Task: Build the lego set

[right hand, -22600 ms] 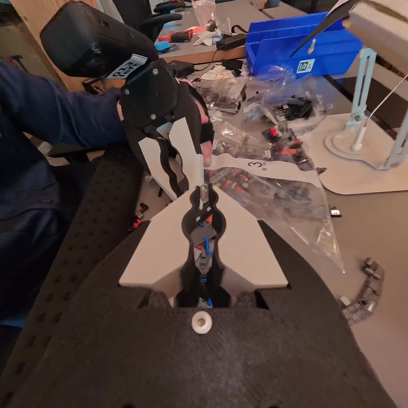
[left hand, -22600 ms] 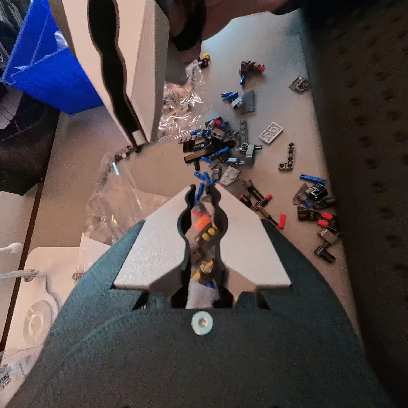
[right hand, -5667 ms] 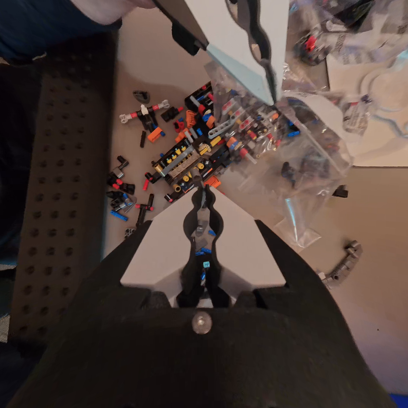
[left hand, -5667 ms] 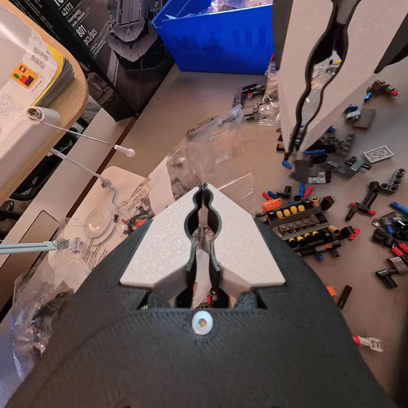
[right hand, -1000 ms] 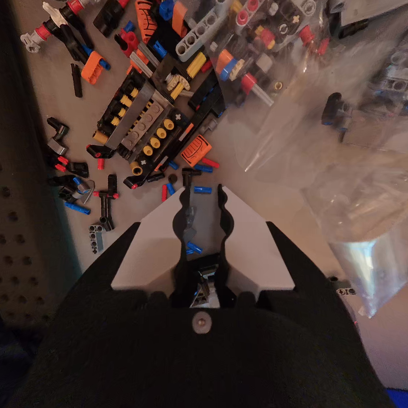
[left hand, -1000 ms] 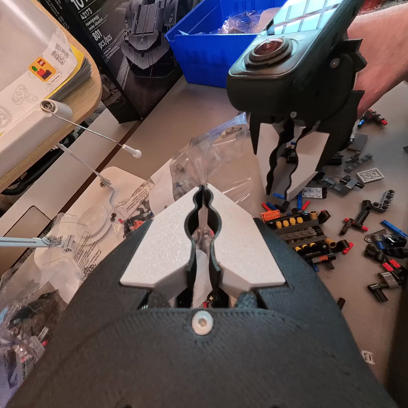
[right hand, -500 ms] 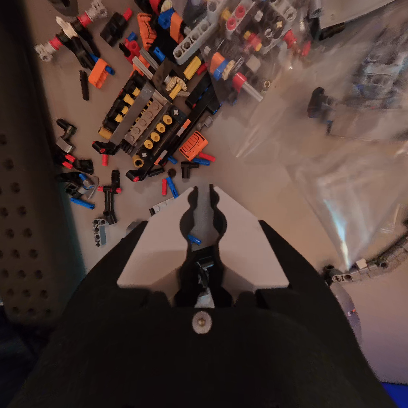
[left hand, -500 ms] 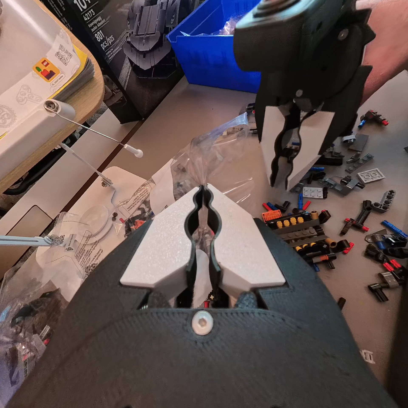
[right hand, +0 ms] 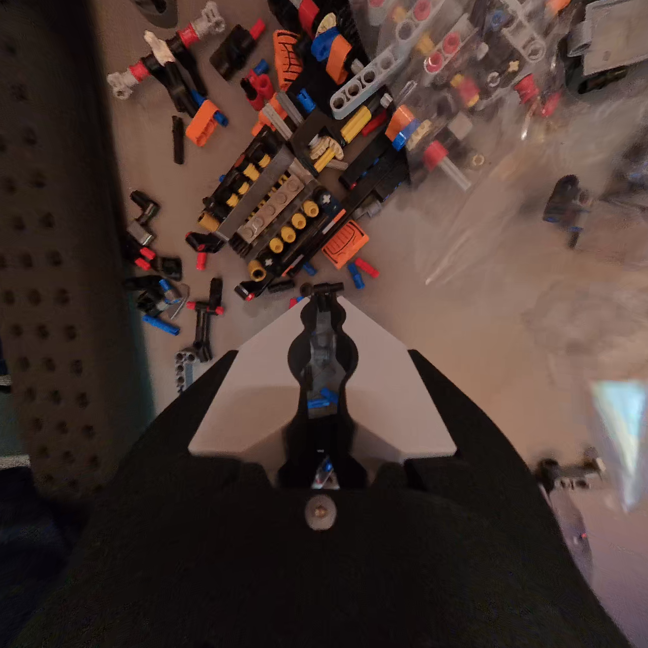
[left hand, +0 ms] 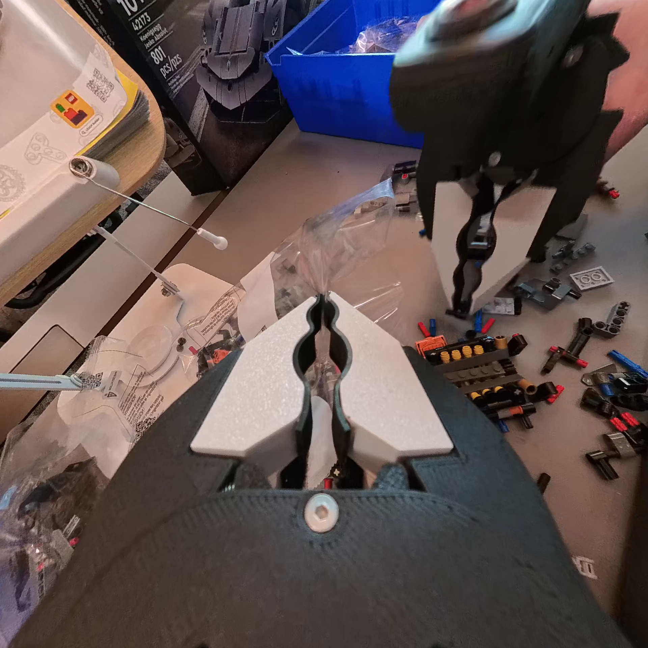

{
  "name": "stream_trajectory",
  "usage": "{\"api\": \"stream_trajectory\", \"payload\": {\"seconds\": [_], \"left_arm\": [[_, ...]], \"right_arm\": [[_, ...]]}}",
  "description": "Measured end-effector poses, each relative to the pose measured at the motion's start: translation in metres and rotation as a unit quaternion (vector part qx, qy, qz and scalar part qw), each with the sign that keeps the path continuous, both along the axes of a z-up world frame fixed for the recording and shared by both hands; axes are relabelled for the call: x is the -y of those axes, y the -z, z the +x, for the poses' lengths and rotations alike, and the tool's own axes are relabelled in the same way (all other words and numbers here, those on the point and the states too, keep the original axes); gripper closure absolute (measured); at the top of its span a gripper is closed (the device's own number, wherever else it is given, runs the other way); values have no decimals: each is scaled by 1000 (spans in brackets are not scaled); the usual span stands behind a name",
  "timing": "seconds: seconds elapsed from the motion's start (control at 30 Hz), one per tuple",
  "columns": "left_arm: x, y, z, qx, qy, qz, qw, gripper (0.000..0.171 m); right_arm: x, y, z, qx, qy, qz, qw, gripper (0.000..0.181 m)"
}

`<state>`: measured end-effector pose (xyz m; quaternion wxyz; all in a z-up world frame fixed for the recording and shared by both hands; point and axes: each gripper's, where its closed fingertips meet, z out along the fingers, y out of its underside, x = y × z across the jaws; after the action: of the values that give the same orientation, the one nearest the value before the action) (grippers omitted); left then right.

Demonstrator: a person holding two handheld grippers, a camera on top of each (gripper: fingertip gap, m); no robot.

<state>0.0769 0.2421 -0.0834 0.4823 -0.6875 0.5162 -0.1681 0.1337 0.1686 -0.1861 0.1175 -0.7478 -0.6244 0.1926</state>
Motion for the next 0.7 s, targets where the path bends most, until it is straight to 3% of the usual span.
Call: {"api": "stream_trajectory", "payload": {"seconds": [0.17,0.3,0.4,0.5,0.6,0.7], "left_arm": [[0,0,1,-2,1,1,1000,171],[1,2,4,-4,2,1,1000,171],[0,4,5,-9,0,2,1000,171],[-1,4,4,-7,-1,0,1000,171],[-1,3,2,-3,-2,0,1000,171],[0,5,4,-8,0,-1,1000,171]], "right_arm": [[-11,-55,0,-98,22,62,993,177],[-42,-87,-15,-174,70,145,971,176],[-68,-76,-18,-147,116,176,967,166],[-65,-69,-13,-119,109,177,971,162],[-39,-69,-8,-132,64,133,980,169],[-15,-35,3,-74,30,54,995,163]]}}
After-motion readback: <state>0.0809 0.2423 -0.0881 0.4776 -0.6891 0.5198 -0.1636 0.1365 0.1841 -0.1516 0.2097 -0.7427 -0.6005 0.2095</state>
